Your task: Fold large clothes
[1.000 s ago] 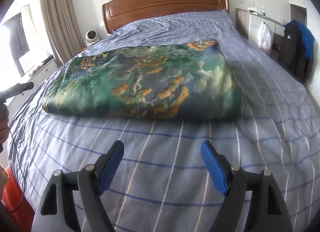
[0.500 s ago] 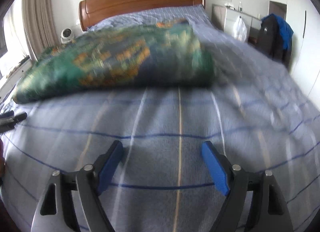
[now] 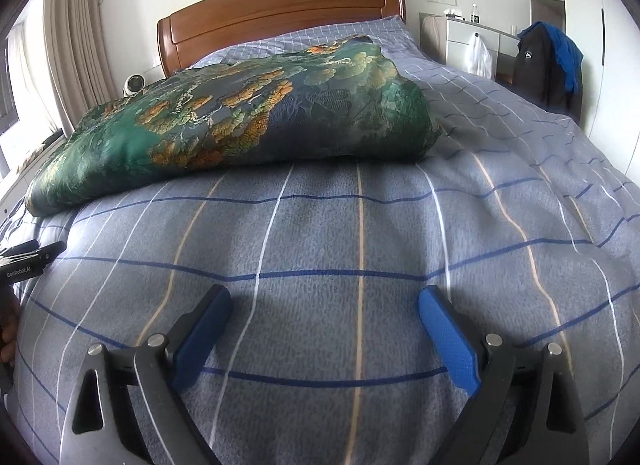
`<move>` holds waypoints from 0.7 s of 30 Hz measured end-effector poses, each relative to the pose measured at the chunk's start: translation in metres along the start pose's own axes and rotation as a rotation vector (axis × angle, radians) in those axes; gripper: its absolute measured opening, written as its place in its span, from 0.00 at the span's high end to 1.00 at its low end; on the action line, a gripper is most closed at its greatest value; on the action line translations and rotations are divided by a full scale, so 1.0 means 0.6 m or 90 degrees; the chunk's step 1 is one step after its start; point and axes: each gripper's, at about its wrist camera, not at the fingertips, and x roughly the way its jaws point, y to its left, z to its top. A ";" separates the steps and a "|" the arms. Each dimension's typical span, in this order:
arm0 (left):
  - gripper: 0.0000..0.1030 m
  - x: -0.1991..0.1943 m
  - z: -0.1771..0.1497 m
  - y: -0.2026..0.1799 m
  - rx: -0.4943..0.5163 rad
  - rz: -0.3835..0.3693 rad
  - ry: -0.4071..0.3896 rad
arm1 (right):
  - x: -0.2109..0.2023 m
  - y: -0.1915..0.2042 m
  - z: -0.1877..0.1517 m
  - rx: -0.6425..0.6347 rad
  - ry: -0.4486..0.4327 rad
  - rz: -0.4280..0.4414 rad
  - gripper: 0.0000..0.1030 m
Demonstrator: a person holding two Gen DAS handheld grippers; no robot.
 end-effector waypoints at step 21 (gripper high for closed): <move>0.01 -0.134 0.083 -0.022 0.061 -0.143 -0.047 | -0.001 0.005 0.002 -0.003 0.003 -0.006 0.07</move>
